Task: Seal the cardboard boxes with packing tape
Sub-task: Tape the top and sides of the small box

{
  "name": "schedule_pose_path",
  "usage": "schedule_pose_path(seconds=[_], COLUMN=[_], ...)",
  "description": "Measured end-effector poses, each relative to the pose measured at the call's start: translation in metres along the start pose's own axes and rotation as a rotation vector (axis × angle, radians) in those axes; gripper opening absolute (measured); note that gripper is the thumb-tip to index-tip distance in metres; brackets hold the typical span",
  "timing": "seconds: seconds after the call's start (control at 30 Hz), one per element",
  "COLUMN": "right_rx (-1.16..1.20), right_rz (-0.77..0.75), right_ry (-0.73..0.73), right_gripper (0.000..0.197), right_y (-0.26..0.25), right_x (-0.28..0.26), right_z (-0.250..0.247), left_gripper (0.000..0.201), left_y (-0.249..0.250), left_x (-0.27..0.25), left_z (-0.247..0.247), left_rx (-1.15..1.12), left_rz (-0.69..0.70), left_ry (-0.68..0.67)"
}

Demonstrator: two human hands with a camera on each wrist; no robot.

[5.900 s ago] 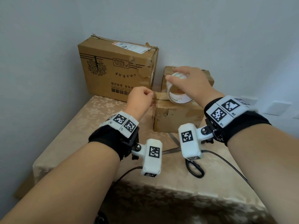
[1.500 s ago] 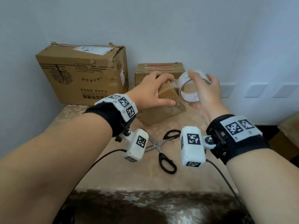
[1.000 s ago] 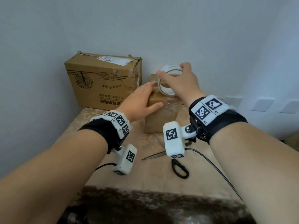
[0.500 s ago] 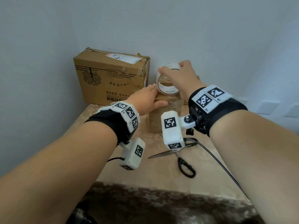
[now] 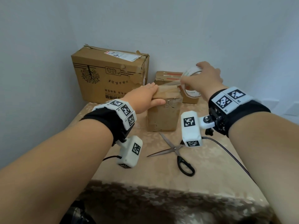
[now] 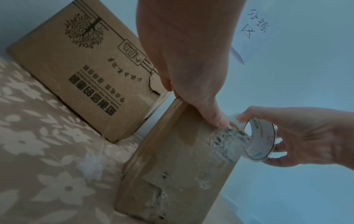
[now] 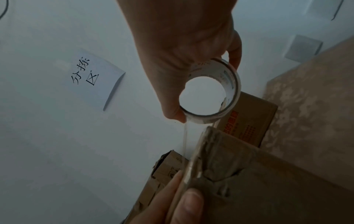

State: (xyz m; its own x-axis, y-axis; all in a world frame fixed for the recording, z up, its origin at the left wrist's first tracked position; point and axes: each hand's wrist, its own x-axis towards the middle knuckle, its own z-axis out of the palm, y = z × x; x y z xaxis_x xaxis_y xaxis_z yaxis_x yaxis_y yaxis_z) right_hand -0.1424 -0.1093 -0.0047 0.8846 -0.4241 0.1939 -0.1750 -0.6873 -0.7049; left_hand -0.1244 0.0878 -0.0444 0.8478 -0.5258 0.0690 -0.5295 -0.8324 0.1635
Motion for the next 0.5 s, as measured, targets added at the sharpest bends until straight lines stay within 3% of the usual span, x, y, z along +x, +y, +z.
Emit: schedule_pose_path(seconds=[0.3,0.5], right_rx=[0.191,0.309], right_rz=[0.107,0.138], right_ry=[-0.031,-0.034], right_gripper=[0.088,0.085], right_y=[0.024,0.032], right_x=[-0.008,-0.009], right_z=[0.016,0.023], left_gripper=[0.072,0.068], left_y=[0.001,0.002], left_x=[-0.003,-0.004], left_z=[-0.001,-0.003], left_rx=[0.0,-0.002], left_rz=[0.015,0.022], left_ry=[-0.01,-0.021])
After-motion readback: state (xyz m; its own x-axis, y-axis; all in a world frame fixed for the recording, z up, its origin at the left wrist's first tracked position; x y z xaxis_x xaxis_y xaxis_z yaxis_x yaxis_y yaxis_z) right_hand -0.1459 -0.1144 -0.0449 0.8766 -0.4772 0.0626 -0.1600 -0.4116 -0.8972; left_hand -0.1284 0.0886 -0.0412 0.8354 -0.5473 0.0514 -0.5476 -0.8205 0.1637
